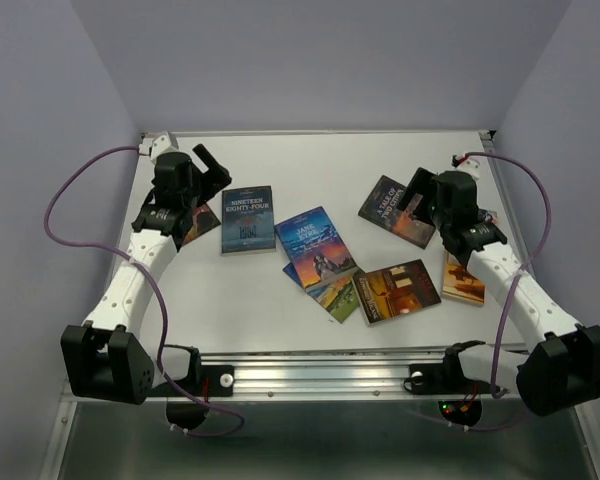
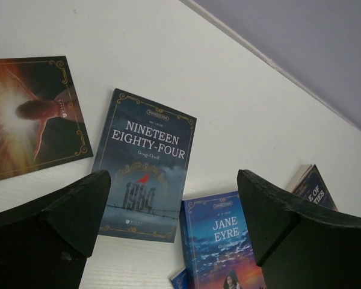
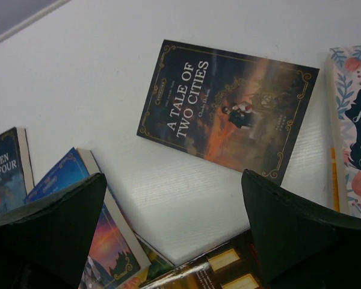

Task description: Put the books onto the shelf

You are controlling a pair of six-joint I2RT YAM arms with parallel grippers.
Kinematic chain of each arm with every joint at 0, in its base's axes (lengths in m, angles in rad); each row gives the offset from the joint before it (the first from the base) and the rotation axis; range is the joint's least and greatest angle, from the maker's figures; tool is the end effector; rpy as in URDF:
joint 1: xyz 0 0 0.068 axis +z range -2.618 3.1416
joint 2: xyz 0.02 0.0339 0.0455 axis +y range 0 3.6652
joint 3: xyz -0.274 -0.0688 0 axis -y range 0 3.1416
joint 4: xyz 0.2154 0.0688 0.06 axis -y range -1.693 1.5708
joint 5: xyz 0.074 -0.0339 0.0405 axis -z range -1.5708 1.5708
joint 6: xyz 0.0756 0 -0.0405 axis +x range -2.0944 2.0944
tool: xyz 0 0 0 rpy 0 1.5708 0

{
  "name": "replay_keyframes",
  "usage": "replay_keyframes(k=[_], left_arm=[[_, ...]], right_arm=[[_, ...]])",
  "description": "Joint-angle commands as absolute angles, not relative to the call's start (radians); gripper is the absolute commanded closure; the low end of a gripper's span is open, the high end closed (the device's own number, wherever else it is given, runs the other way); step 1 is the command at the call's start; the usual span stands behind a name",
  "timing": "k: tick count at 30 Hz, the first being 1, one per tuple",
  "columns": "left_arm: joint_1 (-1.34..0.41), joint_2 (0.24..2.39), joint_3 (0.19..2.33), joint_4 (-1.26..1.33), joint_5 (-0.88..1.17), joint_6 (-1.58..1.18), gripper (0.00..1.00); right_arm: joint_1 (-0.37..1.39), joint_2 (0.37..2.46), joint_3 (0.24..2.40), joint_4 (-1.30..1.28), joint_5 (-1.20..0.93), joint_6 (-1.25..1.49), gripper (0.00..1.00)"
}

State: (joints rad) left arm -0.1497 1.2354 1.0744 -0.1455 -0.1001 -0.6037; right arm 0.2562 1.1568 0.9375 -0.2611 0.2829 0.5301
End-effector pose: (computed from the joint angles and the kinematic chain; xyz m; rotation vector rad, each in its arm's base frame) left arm 0.2921 -0.0364 0.3519 -0.4946 1.8320 -0.4226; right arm 0.2598 0.0463 0.3083 0.4506 1.9862 0.2046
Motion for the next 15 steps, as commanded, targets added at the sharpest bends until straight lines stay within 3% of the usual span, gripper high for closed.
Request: replay_keyframes(k=[1,7,15], left_arm=[[-0.184,1.215,1.043,-0.106,-0.028,-0.535,0.01],[-0.297,1.232,0.937,-0.060,0.060,-0.548,0.01],[-0.396,1.321,0.819,0.029,0.178,-0.598,0.01]], right_arm=[[0.259,1.155,0.957,-0.212,0.108,0.420,0.00],[0.259,1.230,0.853,-0.199,-0.360,0.374,0.00],[0.360,1.451,0.853,-0.169,-0.407,0.299,0.00]])
